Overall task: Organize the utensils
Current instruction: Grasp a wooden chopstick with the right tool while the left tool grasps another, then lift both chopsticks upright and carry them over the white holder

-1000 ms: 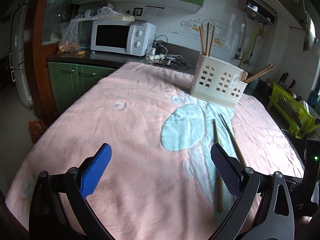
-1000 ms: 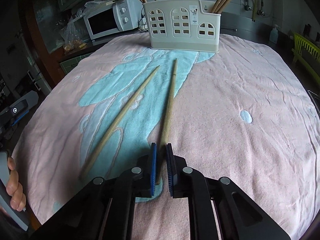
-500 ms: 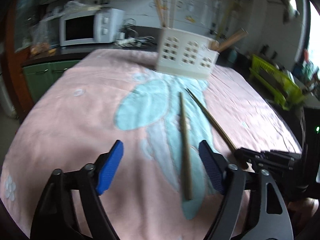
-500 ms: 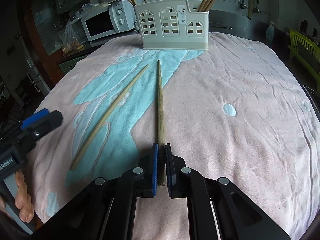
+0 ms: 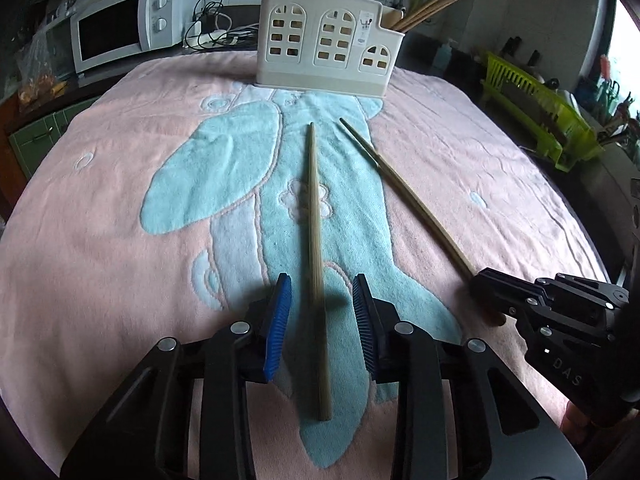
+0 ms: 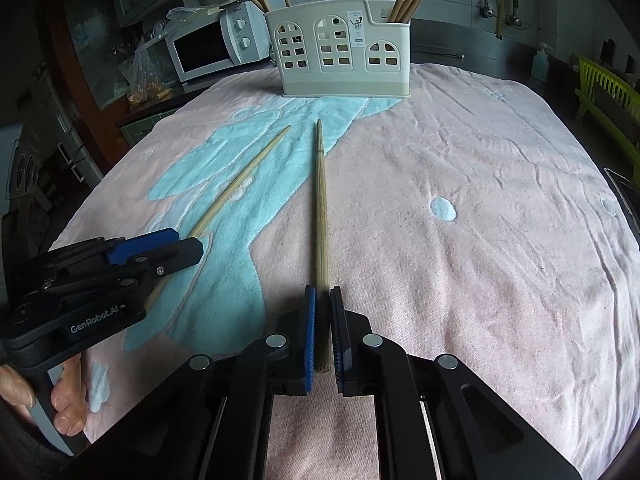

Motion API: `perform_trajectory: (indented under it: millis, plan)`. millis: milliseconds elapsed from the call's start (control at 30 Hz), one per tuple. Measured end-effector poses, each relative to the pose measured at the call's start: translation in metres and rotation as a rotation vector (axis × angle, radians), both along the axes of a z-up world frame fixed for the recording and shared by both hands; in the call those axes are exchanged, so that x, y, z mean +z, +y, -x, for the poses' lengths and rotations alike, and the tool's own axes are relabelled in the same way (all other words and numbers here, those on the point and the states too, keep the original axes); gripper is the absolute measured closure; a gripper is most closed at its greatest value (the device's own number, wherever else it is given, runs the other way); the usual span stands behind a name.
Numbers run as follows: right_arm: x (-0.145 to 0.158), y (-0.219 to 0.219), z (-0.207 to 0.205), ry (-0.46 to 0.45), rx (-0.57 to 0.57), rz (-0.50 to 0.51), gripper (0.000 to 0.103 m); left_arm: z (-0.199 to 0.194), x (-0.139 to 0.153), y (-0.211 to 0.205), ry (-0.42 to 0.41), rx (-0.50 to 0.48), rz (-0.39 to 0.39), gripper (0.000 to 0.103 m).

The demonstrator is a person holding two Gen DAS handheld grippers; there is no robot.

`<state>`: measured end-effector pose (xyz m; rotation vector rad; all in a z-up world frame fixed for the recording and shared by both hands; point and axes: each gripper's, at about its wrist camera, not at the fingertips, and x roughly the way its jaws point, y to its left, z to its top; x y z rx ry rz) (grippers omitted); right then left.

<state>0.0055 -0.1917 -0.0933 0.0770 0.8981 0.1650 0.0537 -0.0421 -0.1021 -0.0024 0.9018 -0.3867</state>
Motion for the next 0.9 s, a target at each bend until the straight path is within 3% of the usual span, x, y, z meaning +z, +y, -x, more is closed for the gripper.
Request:
perform_trajectory:
  millis: [300, 333, 533, 900]
  plan:
    - [0.001, 0.000, 0.003, -0.015, -0.001, -0.006, 0.096, 0.001, 0.003, -0.010, -0.020, 0.028, -0.111, 0.092]
    - [0.003, 0.000, 0.004, -0.021, -0.004, -0.009, 0.096, 0.000, 0.004, -0.008, -0.012, 0.029, -0.103, 0.097]
    - [0.024, -0.007, 0.013, -0.090, -0.019, -0.008, 0.096, 0.002, 0.012, 0.004, -0.025, 0.046, -0.054, 0.097]
    - [0.101, -0.009, 0.023, -0.304, 0.009, -0.019, 0.096, 0.010, 0.077, 0.019, -0.223, 0.052, 0.047, 0.097]
